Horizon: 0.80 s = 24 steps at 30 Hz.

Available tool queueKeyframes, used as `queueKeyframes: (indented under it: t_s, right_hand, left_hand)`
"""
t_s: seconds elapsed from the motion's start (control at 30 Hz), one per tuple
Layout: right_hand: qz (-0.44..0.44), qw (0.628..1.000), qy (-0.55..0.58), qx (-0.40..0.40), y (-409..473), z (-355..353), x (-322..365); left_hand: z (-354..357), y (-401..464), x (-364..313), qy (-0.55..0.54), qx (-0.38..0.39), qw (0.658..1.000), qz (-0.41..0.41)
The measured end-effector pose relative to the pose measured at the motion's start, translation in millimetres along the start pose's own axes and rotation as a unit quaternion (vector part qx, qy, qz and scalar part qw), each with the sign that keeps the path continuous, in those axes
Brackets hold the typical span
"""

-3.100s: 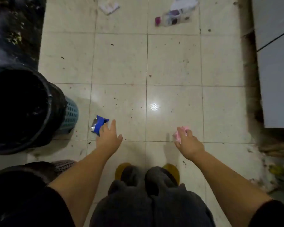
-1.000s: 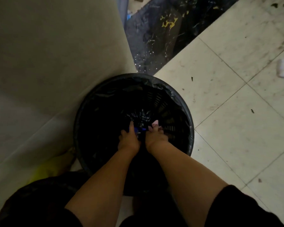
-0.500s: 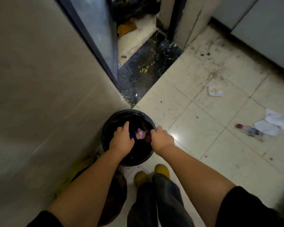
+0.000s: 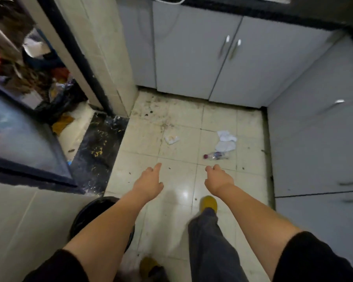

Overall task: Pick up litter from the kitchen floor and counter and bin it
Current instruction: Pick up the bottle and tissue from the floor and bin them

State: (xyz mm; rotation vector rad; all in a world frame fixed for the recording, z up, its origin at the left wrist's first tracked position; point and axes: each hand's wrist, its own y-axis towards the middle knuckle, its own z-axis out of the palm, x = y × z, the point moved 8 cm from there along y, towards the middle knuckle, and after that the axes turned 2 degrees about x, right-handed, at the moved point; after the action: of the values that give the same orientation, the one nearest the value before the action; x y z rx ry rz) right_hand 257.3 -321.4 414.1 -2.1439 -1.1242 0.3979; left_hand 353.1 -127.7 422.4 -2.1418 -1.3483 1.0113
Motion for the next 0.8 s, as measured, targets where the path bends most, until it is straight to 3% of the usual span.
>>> queueKeyframes:
  t_s: [0.2,0.43,0.6,0.8]
  right_hand:
    - [0.066,0.997,0.025,0.028,51.0,-34.5,-150.1]
    - [0.042,0.998,0.003,0.055,195.2,-50.2,-264.4]
    - [0.041,0.996,0.011,0.081,336.4,10.4,-299.1]
    - [-0.004,0.998,0.032,0.047,514.5,108.2,-308.5]
  left_hand:
    - [21.5,80.0,-119.1,0.001,0.039,0.999,0.016]
    - [87.8,229.3,-225.4,-0.021,0.080,0.997,-0.007]
    - [175.9,356.8,-242.3,0.003,0.109,0.994,0.005]
    - [285.2,528.9,-221.0,0.102,0.063,0.992,0.041]
